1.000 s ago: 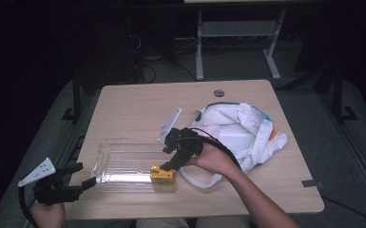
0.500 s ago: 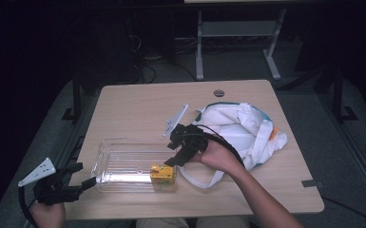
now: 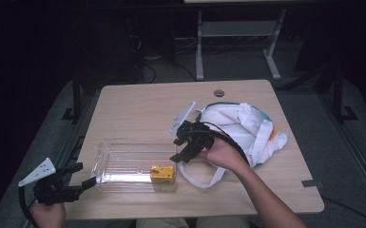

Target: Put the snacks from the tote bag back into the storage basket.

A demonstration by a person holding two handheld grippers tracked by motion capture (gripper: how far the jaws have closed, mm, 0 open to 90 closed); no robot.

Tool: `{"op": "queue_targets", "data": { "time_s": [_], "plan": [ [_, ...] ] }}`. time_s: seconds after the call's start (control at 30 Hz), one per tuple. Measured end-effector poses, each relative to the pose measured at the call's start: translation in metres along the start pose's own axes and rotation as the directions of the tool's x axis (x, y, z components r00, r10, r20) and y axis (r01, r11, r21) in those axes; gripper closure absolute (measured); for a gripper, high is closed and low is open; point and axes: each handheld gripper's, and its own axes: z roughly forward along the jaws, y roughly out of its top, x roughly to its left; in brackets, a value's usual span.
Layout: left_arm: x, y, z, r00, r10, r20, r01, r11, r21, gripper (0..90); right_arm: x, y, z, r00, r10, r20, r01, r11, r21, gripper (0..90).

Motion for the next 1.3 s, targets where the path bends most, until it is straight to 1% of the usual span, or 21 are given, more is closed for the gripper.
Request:
{"op": "queue_targets", "data": {
  "time_s": [0.17, 0.2, 0.3, 0.43, 0.5, 0.67, 0.7, 0.73, 0.9, 1.07, 1.17, 1.23, 1.27, 1.3],
  "plan": [
    [0.0, 0.0, 0.0, 1.0, -0.001, 0.0, 0.001, 1.0, 0.0, 12.7, -0.004, -0.006, -0.005, 0.9998, 0.012, 0.018, -0.012, 1.0, -0.002, 37.3],
    [0.0, 0.0, 0.0, 1.0, 0.0, 0.0, 0.0, 1.0, -0.001, 12.7, -0.005, -0.008, -0.006, 0.9996, 0.022, 0.018, -0.022, 1.0, -0.004, 37.3],
    [0.0, 0.0, 0.0, 1.0, 0.0, 0.0, 0.0, 1.0, -0.001, 12.7, -0.006, -0.011, -0.009, 0.9995, 0.027, 0.019, -0.027, 1.0, -0.009, 37.4],
    [-0.001, 0.0, 0.001, 1.0, -0.007, -0.001, 0.007, 1.0, -0.006, 12.8, -0.009, -0.017, -0.014, 0.9986, 0.04, 0.033, -0.04, 0.999, -0.014, 37.2],
    [0.0, 0.0, 0.001, 1.0, -0.003, -0.001, 0.003, 1.0, -0.004, 12.7, -0.01, -0.02, -0.017, 0.998, 0.05, 0.039, -0.049, 0.999, -0.017, 37.2],
    [-0.001, 0.0, 0.001, 1.0, -0.007, -0.001, 0.007, 1.0, -0.006, 12.7, -0.016, -0.031, -0.024, 0.9954, 0.074, 0.06, -0.073, 0.997, -0.022, 36.9],
    [0.0, 0.0, 0.001, 1.0, 0.001, -0.002, -0.001, 1.0, 0.001, 12.7, -0.016, -0.031, -0.024, 0.9954, 0.074, 0.06, -0.073, 0.997, -0.022, 36.9],
    [-0.001, 0.0, 0.001, 1.0, -0.006, -0.003, 0.006, 1.0, -0.003, 12.8, -0.016, -0.033, -0.025, 0.995, 0.077, 0.063, -0.075, 0.997, -0.024, 36.9],
    [-0.001, 0.0, 0.001, 1.0, -0.008, -0.003, 0.008, 1.0, -0.004, 12.7, -0.021, -0.043, -0.03, 0.9906, 0.11, 0.081, -0.107, 0.994, -0.037, 35.6],
    [-0.001, -0.001, 0.002, 0.9999, -0.011, -0.004, 0.011, 0.9999, -0.005, 12.7, -0.023, -0.048, -0.033, 0.9886, 0.124, 0.085, -0.121, 0.992, -0.042, 35.5],
    [-0.001, 0.0, 0.002, 0.9999, -0.011, -0.003, 0.011, 0.9999, -0.004, 12.7, -0.024, -0.052, -0.035, 0.9883, 0.123, 0.09, -0.12, 0.992, -0.045, 35.6],
    [-0.002, 0.0, 0.002, 0.9999, -0.01, -0.003, 0.01, 1.0, -0.002, 12.7, -0.025, -0.058, -0.037, 0.9858, 0.136, 0.099, -0.132, 0.99, -0.042, 35.3],
    [-0.001, 0.0, 0.002, 1.0, -0.003, -0.005, 0.003, 1.0, 0.002, 12.7, -0.025, -0.058, -0.037, 0.9858, 0.136, 0.099, -0.132, 0.99, -0.042, 35.3],
    [-0.002, 0.0, 0.002, 1.0, -0.007, -0.006, 0.007, 1.0, -0.003, 12.8, -0.026, -0.064, -0.04, 0.9841, 0.146, 0.102, -0.142, 0.989, -0.047, 35.3]
  ]
}}
